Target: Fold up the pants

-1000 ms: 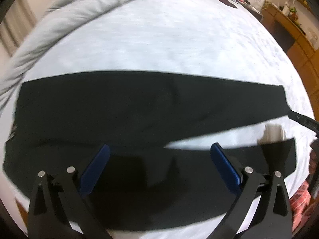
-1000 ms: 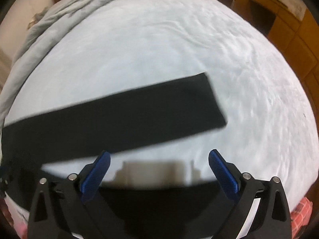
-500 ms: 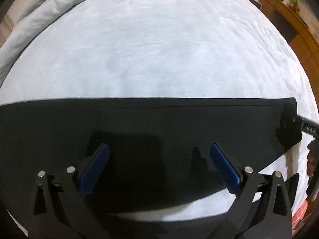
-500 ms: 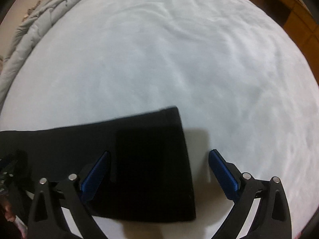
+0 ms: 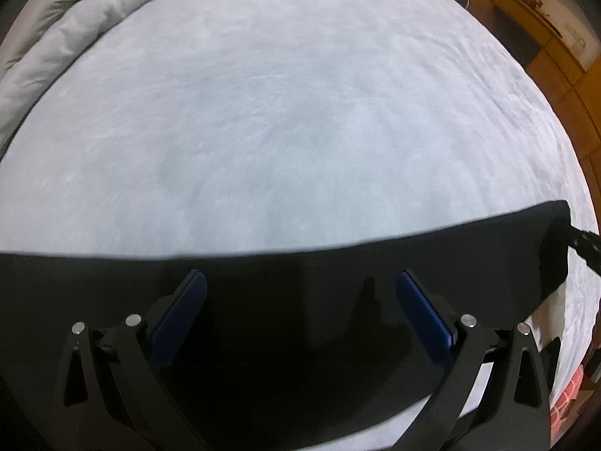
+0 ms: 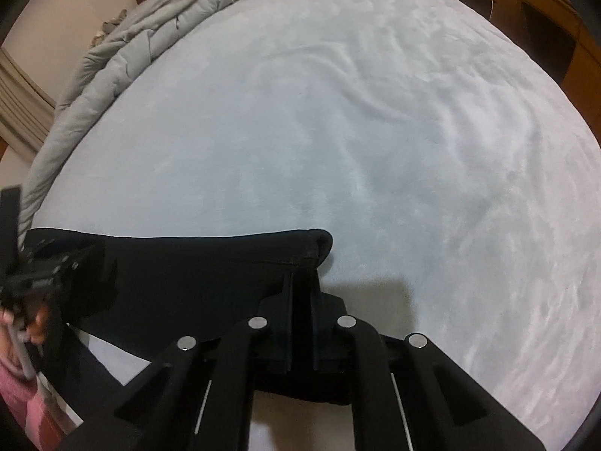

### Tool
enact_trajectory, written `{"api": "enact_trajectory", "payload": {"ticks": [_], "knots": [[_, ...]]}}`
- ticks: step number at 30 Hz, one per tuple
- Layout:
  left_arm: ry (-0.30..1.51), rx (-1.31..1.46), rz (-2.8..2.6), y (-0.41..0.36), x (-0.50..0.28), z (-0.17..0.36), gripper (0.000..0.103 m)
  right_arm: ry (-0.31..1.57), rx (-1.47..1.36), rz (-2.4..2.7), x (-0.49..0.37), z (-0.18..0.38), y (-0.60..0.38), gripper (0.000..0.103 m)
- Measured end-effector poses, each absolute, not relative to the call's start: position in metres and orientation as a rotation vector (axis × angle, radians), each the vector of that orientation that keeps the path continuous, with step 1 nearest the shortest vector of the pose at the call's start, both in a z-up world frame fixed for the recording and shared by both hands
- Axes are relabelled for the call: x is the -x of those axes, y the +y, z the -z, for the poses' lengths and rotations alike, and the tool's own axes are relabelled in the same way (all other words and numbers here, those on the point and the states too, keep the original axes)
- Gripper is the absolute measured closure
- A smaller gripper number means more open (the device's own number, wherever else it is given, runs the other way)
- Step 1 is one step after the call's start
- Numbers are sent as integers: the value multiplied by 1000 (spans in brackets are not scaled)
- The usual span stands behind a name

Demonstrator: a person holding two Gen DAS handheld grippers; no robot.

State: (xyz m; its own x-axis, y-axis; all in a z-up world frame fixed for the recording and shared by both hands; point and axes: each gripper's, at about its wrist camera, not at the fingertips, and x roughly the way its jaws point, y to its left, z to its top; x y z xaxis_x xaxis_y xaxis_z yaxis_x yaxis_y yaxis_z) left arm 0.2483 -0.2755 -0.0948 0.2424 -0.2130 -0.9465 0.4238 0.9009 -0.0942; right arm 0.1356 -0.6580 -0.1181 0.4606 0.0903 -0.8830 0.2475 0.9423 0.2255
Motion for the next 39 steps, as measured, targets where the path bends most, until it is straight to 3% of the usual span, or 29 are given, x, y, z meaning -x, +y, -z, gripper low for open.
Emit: {"api": "enact_trajectory", "payload": {"ticks": [14, 15, 18, 19, 20, 21, 22, 24, 33, 39], "knots": [[1337, -390, 679, -309, -264, 128, 3, 1083, -394, 89, -142, 130, -656, 96], [1321, -391, 686, -309, -261, 127, 7, 1082, -397, 90, -141, 130, -655, 96], [1268, -404, 717, -311, -247, 122, 34, 1076, -406, 95, -140, 130, -655, 96], [1255, -413, 731, -312, -241, 120, 52, 1073, -410, 96, -139, 130, -655, 96], [1246, -424, 742, -313, -236, 118, 61, 1070, -415, 97, -139, 130, -655, 96], [1235, -449, 759, -315, -230, 116, 82, 1064, -425, 97, -137, 129, -655, 96], [1229, -473, 769, -315, -223, 113, 91, 1058, -433, 97, -136, 127, -655, 96], [1190, -535, 754, -319, -215, 109, 98, 1047, -443, 94, -132, 124, -655, 96], [1019, -489, 730, -291, -149, 58, 99, 972, -425, 85, -93, 101, -640, 96], [1003, -473, 758, -257, -104, 44, 99, 927, -348, 71, -53, 85, -615, 95]]}}
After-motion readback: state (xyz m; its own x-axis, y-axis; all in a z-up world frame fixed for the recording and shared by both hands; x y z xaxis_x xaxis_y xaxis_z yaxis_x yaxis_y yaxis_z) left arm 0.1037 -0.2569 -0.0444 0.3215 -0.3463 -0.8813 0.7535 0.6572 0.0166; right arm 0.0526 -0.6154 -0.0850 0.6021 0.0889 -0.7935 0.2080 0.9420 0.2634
